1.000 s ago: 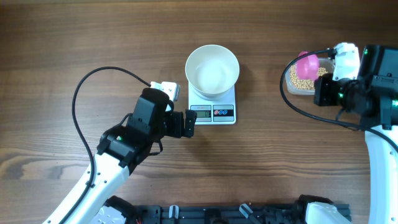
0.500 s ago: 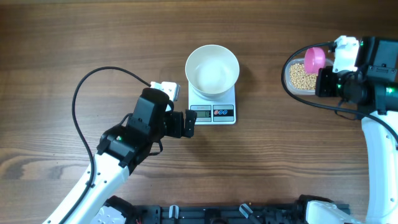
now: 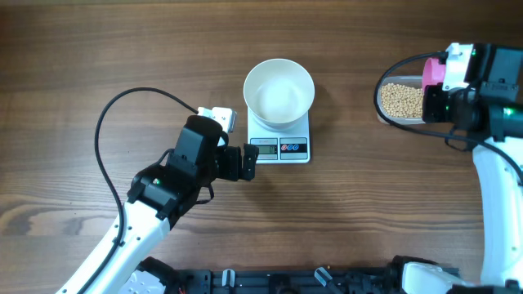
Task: Scoop item into bowl and weigh 150g on scale
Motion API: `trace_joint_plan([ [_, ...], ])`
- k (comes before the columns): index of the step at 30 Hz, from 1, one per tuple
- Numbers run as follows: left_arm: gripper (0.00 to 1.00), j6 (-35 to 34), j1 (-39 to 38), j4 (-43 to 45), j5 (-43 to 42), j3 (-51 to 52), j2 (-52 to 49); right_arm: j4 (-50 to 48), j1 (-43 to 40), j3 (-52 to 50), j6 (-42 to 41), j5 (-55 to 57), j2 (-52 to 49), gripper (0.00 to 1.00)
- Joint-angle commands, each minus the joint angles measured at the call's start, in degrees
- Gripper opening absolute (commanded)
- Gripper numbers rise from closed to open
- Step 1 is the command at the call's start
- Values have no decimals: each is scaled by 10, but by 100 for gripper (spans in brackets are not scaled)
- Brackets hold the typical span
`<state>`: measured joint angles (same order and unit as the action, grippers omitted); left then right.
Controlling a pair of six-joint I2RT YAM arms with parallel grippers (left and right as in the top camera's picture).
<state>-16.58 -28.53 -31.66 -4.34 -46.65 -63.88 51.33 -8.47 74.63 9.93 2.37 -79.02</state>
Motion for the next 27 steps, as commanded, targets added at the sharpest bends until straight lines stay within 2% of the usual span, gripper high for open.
trace_joint_plan([
  [1,100,14,3,2,6,-2,-2,2,-2,10,36,-26,-37,4],
  [9,100,14,3,2,6,-2,-2,14,-2,10,34,16,-59,4],
  [19,100,14,3,2,6,-2,-2,8,-2,7,11,71,-132,4],
  [27,100,14,3,2,6,-2,-2,13,-2,7,12,-25,-153,4],
])
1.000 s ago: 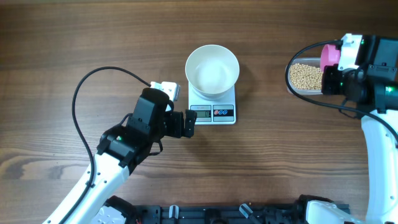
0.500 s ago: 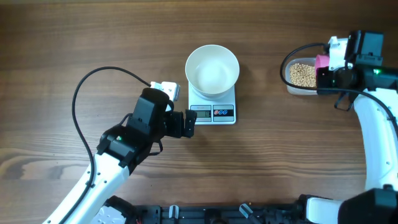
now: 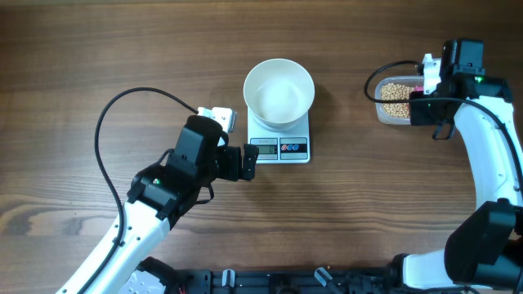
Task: Scoop item into bowl and weigh 150g on scale
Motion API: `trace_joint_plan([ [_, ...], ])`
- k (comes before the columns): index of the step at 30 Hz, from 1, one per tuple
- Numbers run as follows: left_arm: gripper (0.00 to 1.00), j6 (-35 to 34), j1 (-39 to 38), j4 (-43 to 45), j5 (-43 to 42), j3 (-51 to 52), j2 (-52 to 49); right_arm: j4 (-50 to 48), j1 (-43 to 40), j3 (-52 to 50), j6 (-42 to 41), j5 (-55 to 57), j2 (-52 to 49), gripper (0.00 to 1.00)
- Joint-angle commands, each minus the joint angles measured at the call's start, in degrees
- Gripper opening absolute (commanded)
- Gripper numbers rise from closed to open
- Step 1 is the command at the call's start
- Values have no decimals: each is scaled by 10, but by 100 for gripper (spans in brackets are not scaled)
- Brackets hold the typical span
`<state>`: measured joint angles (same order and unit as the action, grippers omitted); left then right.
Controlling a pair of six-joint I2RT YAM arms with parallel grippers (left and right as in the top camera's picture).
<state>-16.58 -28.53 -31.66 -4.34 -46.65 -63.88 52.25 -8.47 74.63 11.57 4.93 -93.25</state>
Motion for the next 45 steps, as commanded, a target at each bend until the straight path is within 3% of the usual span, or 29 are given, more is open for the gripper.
trace_joint_plan([
  [1,100,14,3,2,6,-2,-2,6,-2,7,5,-64,-11,4],
  [15,100,14,3,2,6,-2,-2,8,-18,7,2,-94,-40,4],
  [20,100,14,3,2,6,-2,-2,9,-41,7,3,-146,-49,4],
  [28,100,14,3,2,6,-2,-2,10,-114,7,20,-334,-49,4],
  [45,100,14,3,2,6,-2,-2,23,-134,6,14,-363,-77,4],
])
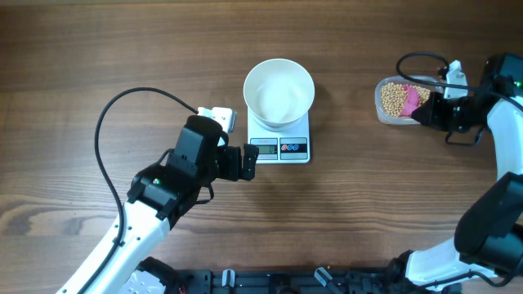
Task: Scoop item into bowl and weigh 150g on scale
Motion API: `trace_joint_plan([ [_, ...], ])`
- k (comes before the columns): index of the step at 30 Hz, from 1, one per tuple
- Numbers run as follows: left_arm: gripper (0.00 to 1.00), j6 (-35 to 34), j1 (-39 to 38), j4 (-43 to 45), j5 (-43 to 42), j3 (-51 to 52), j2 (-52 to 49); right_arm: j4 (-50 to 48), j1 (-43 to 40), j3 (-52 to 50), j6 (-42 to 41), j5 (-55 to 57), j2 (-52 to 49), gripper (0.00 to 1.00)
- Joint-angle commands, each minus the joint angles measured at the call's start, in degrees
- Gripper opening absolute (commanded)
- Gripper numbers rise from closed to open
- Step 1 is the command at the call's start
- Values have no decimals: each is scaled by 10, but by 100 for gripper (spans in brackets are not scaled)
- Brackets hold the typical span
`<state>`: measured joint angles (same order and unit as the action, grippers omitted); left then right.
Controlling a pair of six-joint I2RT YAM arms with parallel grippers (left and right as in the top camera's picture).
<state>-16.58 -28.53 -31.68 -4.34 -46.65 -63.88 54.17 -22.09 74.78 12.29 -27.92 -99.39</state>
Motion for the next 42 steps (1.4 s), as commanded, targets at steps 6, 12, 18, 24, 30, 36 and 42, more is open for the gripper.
trace_joint_plan([
  [6,100,14,3,2,6,-2,-2,1,-7,5,-25,-56,-17,4],
  [12,100,14,3,2,6,-2,-2,16,-20,5,-33,-117,-44,4],
  [18,100,14,3,2,6,-2,-2,23,-36,5,-35,-132,-44,4],
  [24,100,14,3,2,6,-2,-2,23,-56,5,-39,-131,-45,4],
  [30,100,14,3,2,6,-2,-2,28,-58,5,-38,-168,-69,4],
  [36,100,14,3,2,6,-2,-2,27,-75,5,-33,-202,-72,4],
  [42,100,14,3,2,6,-2,-2,33,-92,3,-26,-202,-73,4],
])
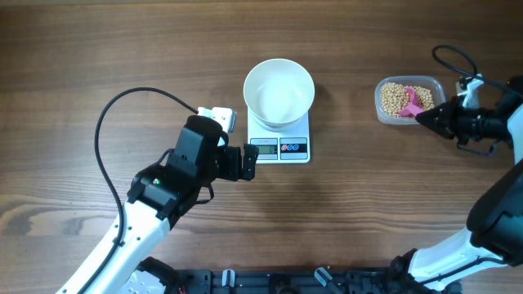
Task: Scoop item into bowl and weigh 150g on scale
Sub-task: 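Drag the pink scoop through the soybeans with the right gripper to fill it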
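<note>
A white bowl [279, 91] stands empty on the small white scale [279, 140] at the table's middle. To the right sits a clear tub of soybeans [398, 100]. A pink scoop [416, 100] lies tipped into the beans at the tub's right side, and my right gripper [432, 117] is shut on its handle, reaching in from the right. My left gripper [250, 162] rests open just left of the scale's display, holding nothing.
A black cable [122, 114] loops over the table behind the left arm. A small white part [217, 114] lies beside the scale's left edge. The right arm's cable [452, 55] arcs above the tub.
My right gripper has shifted a little to the right and the pink scoop with it, now at the tub's right side among the beans. The left arm, bowl and scale have not moved.
First my right gripper held the pink scoop high over the tub's right part. Then it stood above the tub, hiding much of it. Later the arm was low at the right with the scoop in the beans, where it remains now.
</note>
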Motion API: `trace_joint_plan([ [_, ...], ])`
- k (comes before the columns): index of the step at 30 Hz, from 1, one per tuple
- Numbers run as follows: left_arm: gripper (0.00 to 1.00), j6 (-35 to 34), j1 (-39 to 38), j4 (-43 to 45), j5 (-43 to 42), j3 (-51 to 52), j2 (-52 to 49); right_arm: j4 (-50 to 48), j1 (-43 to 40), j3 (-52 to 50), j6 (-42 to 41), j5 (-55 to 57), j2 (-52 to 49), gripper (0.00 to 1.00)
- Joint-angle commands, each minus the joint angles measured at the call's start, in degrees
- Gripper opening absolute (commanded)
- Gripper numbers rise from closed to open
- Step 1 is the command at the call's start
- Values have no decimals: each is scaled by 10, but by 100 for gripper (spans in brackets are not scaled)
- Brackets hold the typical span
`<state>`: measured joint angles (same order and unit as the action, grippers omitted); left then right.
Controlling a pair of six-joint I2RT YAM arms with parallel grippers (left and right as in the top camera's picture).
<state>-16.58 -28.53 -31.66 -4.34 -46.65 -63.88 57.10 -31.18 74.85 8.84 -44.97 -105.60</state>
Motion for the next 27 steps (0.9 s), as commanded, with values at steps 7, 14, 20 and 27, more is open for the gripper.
trace_joint_plan([
  [7,100,14,3,2,6,-2,-2,-15,-3,-22,6,-68,-11,4],
  [14,100,14,3,2,6,-2,-2,-24,-7,-22,-1,-87,-11,4],
  [20,100,14,3,2,6,-2,-2,-22,-39,-22,0,-87,-11,4],
  [27,100,14,3,2,6,-2,-2,-10,-49,-22,1,-92,-11,4],
])
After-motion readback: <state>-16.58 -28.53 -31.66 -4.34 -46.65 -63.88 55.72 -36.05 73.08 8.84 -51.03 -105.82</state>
